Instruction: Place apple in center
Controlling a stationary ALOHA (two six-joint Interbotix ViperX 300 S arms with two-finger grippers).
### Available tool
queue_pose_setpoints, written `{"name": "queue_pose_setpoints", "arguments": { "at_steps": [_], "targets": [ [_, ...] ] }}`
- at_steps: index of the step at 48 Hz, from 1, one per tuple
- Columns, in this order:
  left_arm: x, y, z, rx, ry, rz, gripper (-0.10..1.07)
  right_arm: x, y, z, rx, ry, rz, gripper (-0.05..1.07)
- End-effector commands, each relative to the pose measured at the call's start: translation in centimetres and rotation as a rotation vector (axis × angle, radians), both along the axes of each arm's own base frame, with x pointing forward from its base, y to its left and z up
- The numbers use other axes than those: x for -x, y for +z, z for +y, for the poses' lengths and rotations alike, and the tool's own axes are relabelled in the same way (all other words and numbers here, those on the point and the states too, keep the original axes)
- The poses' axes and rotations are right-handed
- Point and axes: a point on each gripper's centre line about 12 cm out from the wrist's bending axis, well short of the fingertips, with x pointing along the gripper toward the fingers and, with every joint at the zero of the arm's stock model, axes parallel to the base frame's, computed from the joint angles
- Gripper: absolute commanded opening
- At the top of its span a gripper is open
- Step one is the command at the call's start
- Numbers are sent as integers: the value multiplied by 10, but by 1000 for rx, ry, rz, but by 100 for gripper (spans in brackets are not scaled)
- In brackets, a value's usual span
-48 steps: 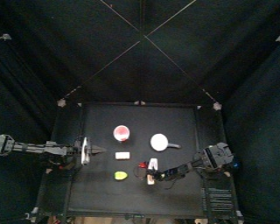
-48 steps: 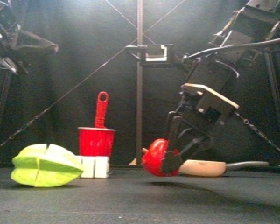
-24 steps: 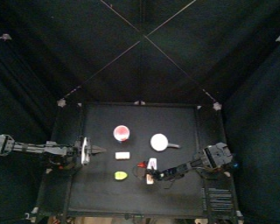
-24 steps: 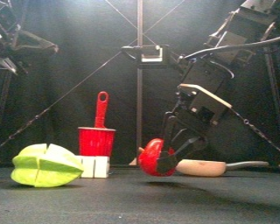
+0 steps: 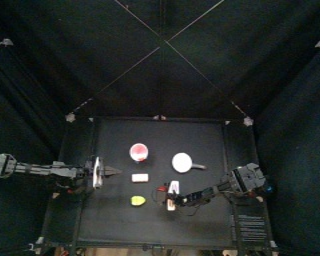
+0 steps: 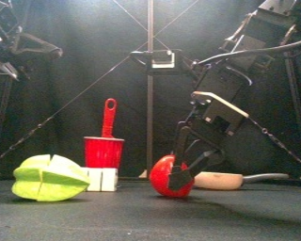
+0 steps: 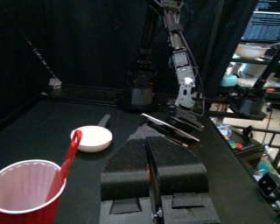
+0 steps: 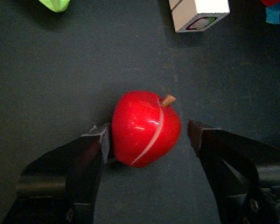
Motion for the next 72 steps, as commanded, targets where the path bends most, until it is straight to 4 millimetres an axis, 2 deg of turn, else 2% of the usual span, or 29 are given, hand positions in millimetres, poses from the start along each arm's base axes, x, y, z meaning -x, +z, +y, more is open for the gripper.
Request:
{"name": "queue_pose_setpoints", "arguments": {
  "at_steps": [1, 23, 47, 62, 72],
  "targets": [
    [-2, 5, 0, 0, 2, -17, 0, -6, 15, 2, -11, 3, -42, 98],
    [-2, 4, 0, 0, 2, -15, 0, 0, 15, -2, 10, -9, -30, 98],
    [-2, 4, 0, -2, 3, -14, 0, 16, 14, -7, 5, -47, -5, 98],
    [-1, 3, 0, -2, 3, -12, 0, 14, 18, -5, 2, -41, -16, 98],
    [-1, 3, 0, -2, 3, -12, 0, 13, 19, 3, -6, -21, -22, 98]
  ]
}}
